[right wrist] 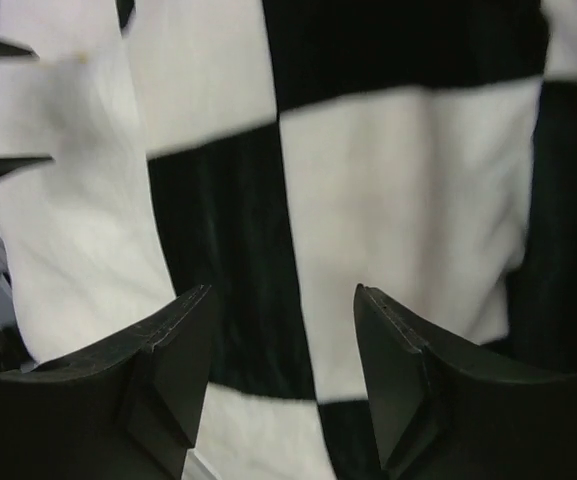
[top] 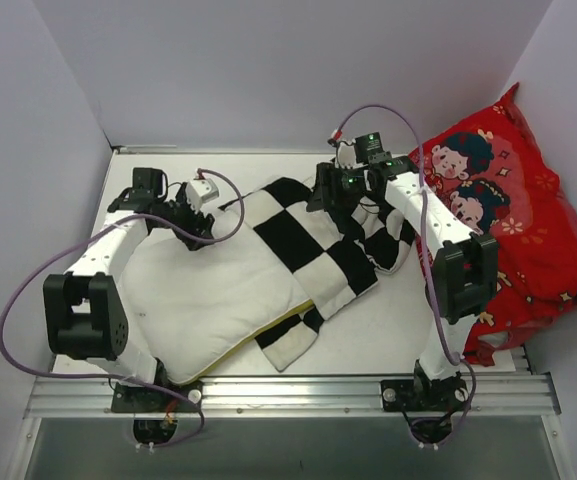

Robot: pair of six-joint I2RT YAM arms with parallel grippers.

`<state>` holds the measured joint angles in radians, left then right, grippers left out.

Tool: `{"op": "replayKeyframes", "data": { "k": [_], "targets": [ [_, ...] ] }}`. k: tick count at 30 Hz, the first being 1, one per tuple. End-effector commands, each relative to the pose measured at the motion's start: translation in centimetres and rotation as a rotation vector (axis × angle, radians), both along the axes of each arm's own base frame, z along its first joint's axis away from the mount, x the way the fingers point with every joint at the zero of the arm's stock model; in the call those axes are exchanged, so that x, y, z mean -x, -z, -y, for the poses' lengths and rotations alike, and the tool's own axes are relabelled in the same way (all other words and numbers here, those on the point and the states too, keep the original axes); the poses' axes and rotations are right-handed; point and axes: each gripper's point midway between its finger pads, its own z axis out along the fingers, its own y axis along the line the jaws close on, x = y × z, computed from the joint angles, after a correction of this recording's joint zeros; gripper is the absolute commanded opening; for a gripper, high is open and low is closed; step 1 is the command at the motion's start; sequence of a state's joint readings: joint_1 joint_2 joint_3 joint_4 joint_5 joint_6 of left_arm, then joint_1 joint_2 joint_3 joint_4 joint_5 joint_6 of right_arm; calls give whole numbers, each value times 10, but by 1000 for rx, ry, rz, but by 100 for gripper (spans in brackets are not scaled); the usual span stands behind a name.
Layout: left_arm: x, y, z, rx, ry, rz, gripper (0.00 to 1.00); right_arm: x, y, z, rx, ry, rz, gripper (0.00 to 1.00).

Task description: Put the pillow into the pillowcase

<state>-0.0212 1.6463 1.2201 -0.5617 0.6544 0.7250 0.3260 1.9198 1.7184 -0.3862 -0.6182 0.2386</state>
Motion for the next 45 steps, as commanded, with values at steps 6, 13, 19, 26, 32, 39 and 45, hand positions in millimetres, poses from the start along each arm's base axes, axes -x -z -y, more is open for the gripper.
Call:
{"op": "replayKeyframes", "data": {
  "k": [6,13,19,26,32,39,45],
  "targets": [
    [107,0,45,-138,186,-126,90,104,92,13,242,-251,-302,52],
    [96,63,69,-217,48,-314,75,-7,132,8,330,-174,-185,57],
    [-11,42,76,-139,-203,-185,79,-127,80,32,272,55,61,69],
    [-16,-31,105,-9,-184,-63,98,-49,18,59,11,238,-130,81],
    [35,-21,150,39,-88,-103,97,43,47,64,-63,278,-303,88],
    [46,15,170,-174,-40,-46,97,86,114,50,-91,321,-398,89],
    [55,74,161,-327,-9,-109,98,102,159,35,-74,323,-468,88]
  ]
}}
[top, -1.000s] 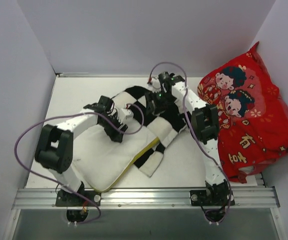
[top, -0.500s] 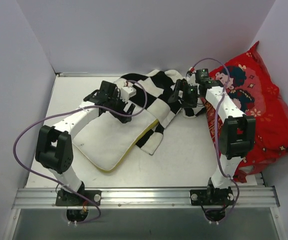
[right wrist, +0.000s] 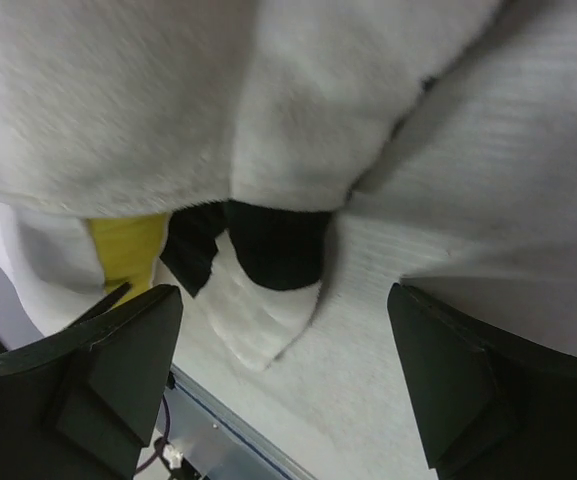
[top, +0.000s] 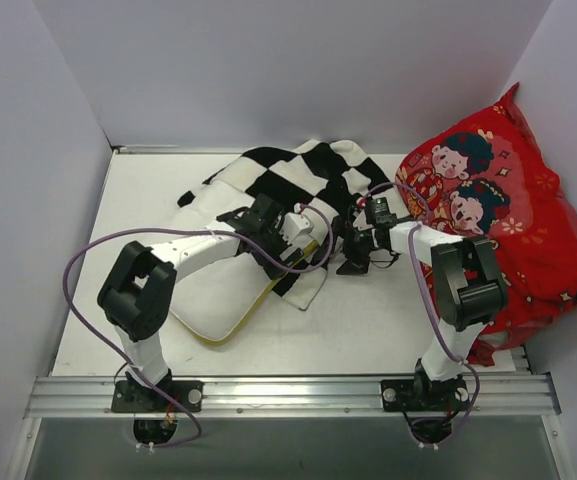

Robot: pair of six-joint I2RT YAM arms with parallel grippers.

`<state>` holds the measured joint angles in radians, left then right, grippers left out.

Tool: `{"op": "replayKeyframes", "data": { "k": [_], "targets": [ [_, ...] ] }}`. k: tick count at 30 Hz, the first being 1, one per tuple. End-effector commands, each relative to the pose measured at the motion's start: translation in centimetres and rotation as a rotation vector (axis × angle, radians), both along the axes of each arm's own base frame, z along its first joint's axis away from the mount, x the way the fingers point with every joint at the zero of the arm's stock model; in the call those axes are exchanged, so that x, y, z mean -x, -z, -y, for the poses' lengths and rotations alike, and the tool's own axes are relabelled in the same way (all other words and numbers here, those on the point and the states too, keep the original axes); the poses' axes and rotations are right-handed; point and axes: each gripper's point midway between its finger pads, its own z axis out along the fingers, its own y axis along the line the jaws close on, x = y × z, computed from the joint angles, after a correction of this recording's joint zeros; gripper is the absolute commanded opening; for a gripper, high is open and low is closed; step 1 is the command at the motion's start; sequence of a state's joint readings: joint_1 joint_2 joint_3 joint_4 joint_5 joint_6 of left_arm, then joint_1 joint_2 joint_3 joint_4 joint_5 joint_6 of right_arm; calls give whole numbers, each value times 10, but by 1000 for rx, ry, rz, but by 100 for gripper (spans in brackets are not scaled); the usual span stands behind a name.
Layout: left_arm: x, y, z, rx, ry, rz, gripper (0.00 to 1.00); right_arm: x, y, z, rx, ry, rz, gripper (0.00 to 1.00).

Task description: Put the pillow into the pillowcase

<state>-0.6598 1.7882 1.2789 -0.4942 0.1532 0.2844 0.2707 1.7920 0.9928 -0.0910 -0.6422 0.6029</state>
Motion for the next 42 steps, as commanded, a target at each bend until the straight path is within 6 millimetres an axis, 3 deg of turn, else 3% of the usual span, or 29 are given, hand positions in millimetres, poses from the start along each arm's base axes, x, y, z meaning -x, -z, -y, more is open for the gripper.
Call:
{"op": "replayKeyframes", "data": {
  "k": [1,2,5,6,8,9,11,12,13,14,16,18,20,22,23,27,28,29,30,31,32,33,34,37,38,39,40,41,42],
  "targets": [
    [-9,30,-17,-96,-33,-6,97,-11,16,-12,-3,25,39,86],
    [-7,34,-15,-80,-28,-34,97,-11,18,-14,-6,25,42,85],
    [-15,28,-1,11,-59,-107,48,-1,29,-24,-13,24,24,77],
    [-18,23,4,51,-88,-136,28,2,32,-26,-12,20,18,73],
    [-37,-3,18,140,-111,-127,7,11,38,-34,-16,9,5,64],
    [-40,-11,27,190,-120,-149,0,12,40,-37,-16,5,5,48],
    [-58,-39,38,262,-141,-132,0,12,36,-42,-37,-16,17,28],
    [-62,-44,43,295,-175,-157,0,10,31,-44,-49,-33,32,11],
    [-70,-50,44,316,-198,-149,0,11,24,-48,-63,-60,46,1],
    [-87,-67,44,360,-248,-129,0,19,11,-55,-74,-125,70,0],
    [-110,-80,44,421,-343,-102,0,34,-23,-74,-156,-261,109,0],
    [-140,-104,38,488,-437,-33,0,71,-63,-88,-237,-451,157,0],
    [-174,-130,24,557,-552,66,0,105,-96,-86,-290,-612,203,0],
    [-189,-144,16,578,-606,134,0,137,-115,-83,-323,-720,173,0],
    [-192,-144,13,578,-616,148,0,140,-121,-79,-333,-735,187,0],
    [-164,-108,14,519,-574,105,0,142,-119,-64,-407,-739,116,0],
    [-143,-72,10,460,-560,39,0,141,-118,-62,-404,-734,112,0],
    [-131,-57,8,421,-533,20,0,139,-115,-63,-390,-737,113,0],
    [-114,-46,6,399,-519,-6,0,138,-114,-63,-382,-736,114,11],
    [-89,-14,-3,343,-512,-75,0,136,-116,-64,-380,-726,111,16],
    [-73,-7,-5,331,-481,-109,0,132,-121,-65,-382,-722,121,23],
    [-59,3,-11,305,-470,-145,0,128,-125,-65,-381,-715,131,43],
    [-41,21,-22,270,-463,-194,0,126,-127,-63,-373,-706,130,49],
    [-8,18,-32,284,-351,-282,0,89,-150,-47,-355,-609,192,53],
    [-3,5,-32,310,-291,-276,7,59,-158,-38,-277,-550,260,51],
    [8,-6,-28,361,-226,-318,21,44,-159,-33,-222,-522,291,50],
    [8,-16,-28,391,-210,-318,45,28,-162,-29,-155,-498,335,50],
    [3,-36,-30,431,-205,-285,53,13,-154,-26,-61,-486,363,48],
    [1,-47,-31,447,-209,-278,57,-16,-159,-19,69,-447,441,46]
  ]
}}
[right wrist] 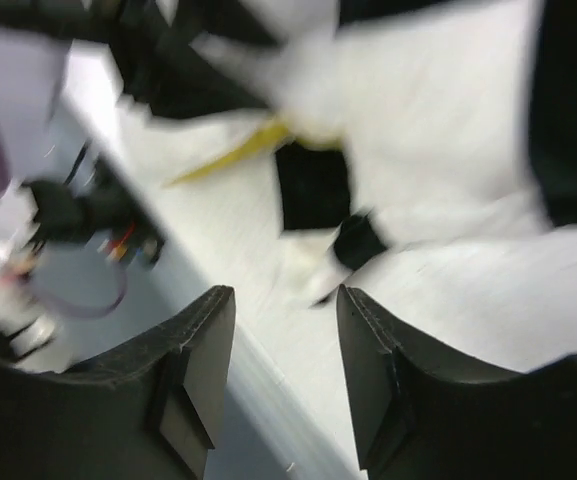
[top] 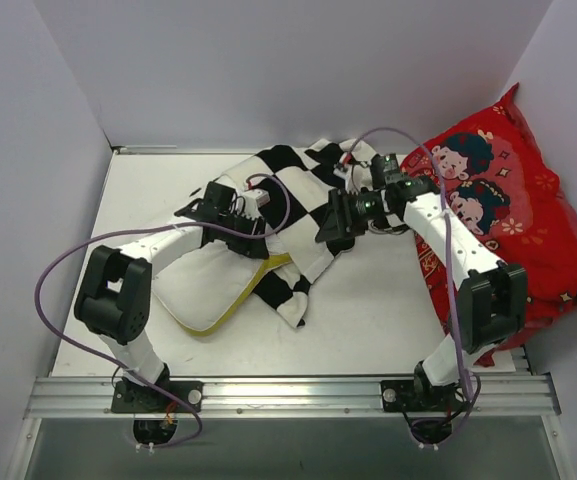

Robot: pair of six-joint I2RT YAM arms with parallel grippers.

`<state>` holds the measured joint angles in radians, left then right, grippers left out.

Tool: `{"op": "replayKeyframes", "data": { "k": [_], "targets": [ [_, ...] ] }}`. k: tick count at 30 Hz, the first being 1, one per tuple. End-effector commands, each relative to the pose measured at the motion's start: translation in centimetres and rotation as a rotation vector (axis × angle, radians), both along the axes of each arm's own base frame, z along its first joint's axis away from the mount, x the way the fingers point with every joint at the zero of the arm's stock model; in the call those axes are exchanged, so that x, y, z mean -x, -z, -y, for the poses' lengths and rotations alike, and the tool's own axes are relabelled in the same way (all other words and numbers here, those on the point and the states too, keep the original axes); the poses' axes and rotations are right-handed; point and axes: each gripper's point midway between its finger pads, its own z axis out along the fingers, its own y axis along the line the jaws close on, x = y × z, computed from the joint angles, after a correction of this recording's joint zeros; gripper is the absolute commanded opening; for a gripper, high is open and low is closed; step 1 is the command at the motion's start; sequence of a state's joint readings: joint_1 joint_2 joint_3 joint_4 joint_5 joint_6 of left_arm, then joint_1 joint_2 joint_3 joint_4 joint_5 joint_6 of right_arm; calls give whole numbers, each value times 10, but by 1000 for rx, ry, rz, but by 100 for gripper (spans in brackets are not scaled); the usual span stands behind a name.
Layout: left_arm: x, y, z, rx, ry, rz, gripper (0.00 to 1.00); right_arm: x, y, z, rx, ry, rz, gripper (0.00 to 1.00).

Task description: Put the pillow into the pillowcase

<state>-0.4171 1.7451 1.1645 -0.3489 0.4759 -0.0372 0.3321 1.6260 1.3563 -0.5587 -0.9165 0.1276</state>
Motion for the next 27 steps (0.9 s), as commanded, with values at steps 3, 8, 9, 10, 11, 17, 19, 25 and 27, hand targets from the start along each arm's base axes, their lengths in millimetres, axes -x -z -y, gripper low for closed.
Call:
{"op": "replayKeyframes", "data": {
  "k": [3,8,9,10,11,17,19,25,27],
  "targets": [
    [5,-74,-12,119,16,52,61,-94,-4,9,322,147,291,43],
    [-25,-83,-66,71,-243,30,63,-131,12,-36,419,42,401,47],
    [-28,-74,-87,44,-309,-11,63,-129,15,-44,432,4,419,48],
    [-30,-67,-98,25,-343,-35,63,-129,22,-57,456,-27,437,51],
    [-31,-56,-108,10,-374,-65,63,-127,27,-64,472,-46,447,55],
    [-29,-13,-148,-58,-469,-158,64,-125,64,-80,594,-129,473,60],
    [-27,-5,-151,-69,-470,-169,64,-127,77,-79,630,-143,472,57],
    [-32,14,-149,-69,-451,-180,58,-130,83,-86,629,-151,482,22],
    [-39,18,-147,-57,-449,-180,56,-111,73,-106,524,-190,444,15]
  ]
}}
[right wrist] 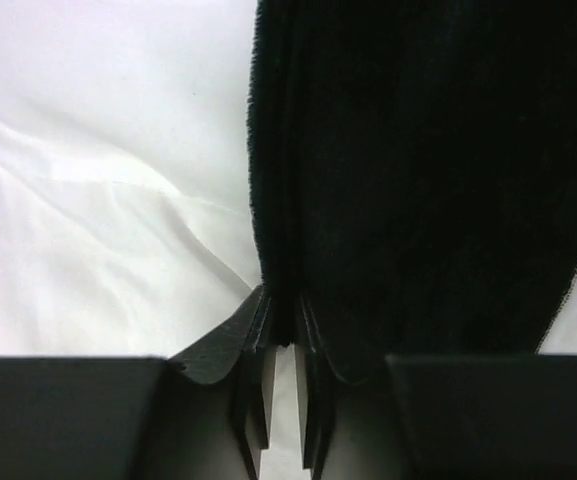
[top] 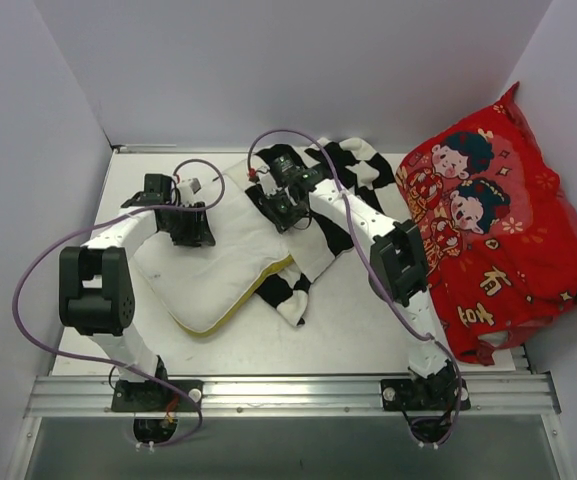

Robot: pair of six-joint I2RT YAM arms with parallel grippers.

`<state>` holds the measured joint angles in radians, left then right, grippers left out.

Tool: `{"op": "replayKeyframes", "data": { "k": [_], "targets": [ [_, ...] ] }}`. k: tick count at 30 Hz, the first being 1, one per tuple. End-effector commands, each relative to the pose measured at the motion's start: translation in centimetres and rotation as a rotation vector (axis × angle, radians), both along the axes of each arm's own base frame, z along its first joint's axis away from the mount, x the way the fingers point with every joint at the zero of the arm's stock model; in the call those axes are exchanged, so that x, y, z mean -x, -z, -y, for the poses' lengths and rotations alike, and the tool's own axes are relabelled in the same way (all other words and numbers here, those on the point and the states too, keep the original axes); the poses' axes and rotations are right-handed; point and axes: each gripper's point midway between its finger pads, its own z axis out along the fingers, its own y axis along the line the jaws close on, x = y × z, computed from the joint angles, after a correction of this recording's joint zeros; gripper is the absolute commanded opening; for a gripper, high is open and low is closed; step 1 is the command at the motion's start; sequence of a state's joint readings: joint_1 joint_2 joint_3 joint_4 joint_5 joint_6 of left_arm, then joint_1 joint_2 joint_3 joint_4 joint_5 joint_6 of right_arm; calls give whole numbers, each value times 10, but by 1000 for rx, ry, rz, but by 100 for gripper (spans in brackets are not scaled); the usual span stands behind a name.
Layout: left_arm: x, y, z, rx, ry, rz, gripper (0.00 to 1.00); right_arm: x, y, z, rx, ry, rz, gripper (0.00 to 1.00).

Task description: Put the pillow into the pillowcase

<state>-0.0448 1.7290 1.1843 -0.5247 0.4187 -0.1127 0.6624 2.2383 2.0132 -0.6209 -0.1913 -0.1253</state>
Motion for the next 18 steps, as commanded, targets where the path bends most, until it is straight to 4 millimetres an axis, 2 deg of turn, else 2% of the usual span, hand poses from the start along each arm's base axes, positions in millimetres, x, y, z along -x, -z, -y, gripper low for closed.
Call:
{"op": "replayKeyframes", "data": {
  "k": [1,3,5,6,7,9,10,12,13,14,16,17,18],
  "targets": [
    [-7,10,4,18,21,-7,54,19,-37,-25,-121,-63,-25,12],
    [-16,9,9,34,24,11,51,45,-51,-49,-225,-122,-98,0],
    [-23,4,17,76,32,30,47,78,-79,-75,-407,-207,-247,0],
    [-25,2,20,95,35,40,46,91,-94,-87,-499,-183,-358,0],
    [-27,-3,24,125,29,49,45,121,-123,-102,-649,-279,-529,0],
    [-31,-17,39,209,57,86,39,139,-148,-115,-771,-328,-660,0],
    [-28,-24,44,252,51,89,36,144,-149,-116,-772,-321,-690,0],
    [-29,-38,55,316,76,132,29,137,-115,-103,-724,-234,-736,0],
    [-25,-39,57,337,62,123,26,122,-90,-88,-693,-143,-759,0],
    [-23,-41,58,350,64,124,22,117,-51,-70,-620,-59,-763,0],
    [-16,-41,59,358,75,100,12,116,-9,-32,-448,-19,-709,0],
    [-6,-39,59,359,82,64,10,120,15,-3,-335,-23,-695,0],
    [-1,-39,59,361,94,55,8,126,23,8,-300,-50,-703,0]
  ]
}}
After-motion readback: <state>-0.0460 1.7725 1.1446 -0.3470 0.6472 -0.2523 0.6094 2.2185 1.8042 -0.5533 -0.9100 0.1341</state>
